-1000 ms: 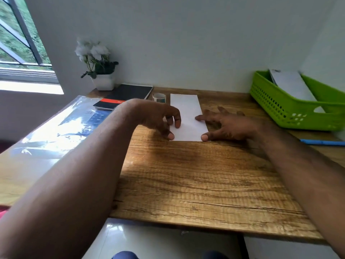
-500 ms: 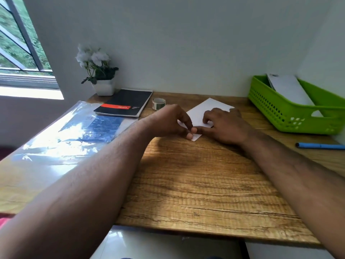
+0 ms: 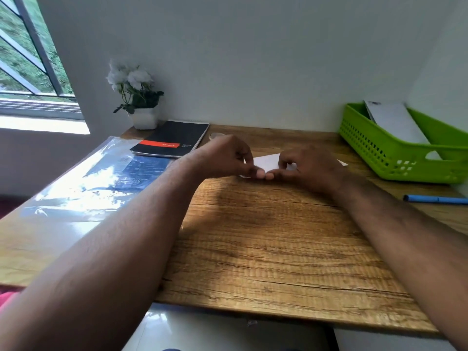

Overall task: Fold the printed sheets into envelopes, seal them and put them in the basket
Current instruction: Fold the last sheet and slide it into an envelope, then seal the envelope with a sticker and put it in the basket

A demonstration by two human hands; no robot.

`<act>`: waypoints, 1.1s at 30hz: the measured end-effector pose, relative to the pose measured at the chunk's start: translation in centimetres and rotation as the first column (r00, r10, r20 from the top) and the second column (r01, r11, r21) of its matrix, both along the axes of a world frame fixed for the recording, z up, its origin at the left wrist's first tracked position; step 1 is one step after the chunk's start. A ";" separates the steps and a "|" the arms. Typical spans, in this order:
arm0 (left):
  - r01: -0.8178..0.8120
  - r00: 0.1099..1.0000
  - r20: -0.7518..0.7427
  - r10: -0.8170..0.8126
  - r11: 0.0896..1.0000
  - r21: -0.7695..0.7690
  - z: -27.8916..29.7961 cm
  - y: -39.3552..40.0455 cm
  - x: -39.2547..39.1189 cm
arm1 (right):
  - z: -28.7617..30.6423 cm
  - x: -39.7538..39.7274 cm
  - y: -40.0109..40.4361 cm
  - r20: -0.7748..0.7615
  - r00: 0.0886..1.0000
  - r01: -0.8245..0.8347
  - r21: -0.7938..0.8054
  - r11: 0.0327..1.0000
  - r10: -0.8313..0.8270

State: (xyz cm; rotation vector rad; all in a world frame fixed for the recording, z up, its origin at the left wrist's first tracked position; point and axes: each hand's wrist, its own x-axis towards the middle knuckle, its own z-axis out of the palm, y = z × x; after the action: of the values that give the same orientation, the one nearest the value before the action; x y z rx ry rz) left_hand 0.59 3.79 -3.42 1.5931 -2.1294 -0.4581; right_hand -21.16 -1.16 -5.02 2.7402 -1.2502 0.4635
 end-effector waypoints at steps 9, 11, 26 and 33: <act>-0.052 0.902 -0.428 -0.052 0.972 -0.229 1.1 0.1 1.1 | 0.9 0.2 0.3 0.188 0.958 -0.082 -0.544 0.835 0.217; -0.141 0.673 -0.739 -0.015 0.979 -0.148 1.3 0.0 1.6 | 1.1 -0.1 0.2 0.250 0.953 0.014 -0.597 0.802 0.169; -0.454 0.887 0.060 0.459 0.888 -0.081 -1.1 -1.3 2.8 | -1.3 -0.4 -0.6 -0.212 0.977 0.110 0.369 0.923 -0.031; -0.464 0.838 0.230 0.495 0.868 -0.178 -2.4 -2.6 1.3 | -1.3 0.1 -0.4 -0.303 0.953 0.094 0.358 0.929 0.020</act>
State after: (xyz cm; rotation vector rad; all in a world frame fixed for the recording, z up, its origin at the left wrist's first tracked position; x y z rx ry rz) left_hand 1.84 1.18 -5.84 2.1289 -1.7833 0.0531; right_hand -21.03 -1.60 -6.32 2.9210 -1.4222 -0.2203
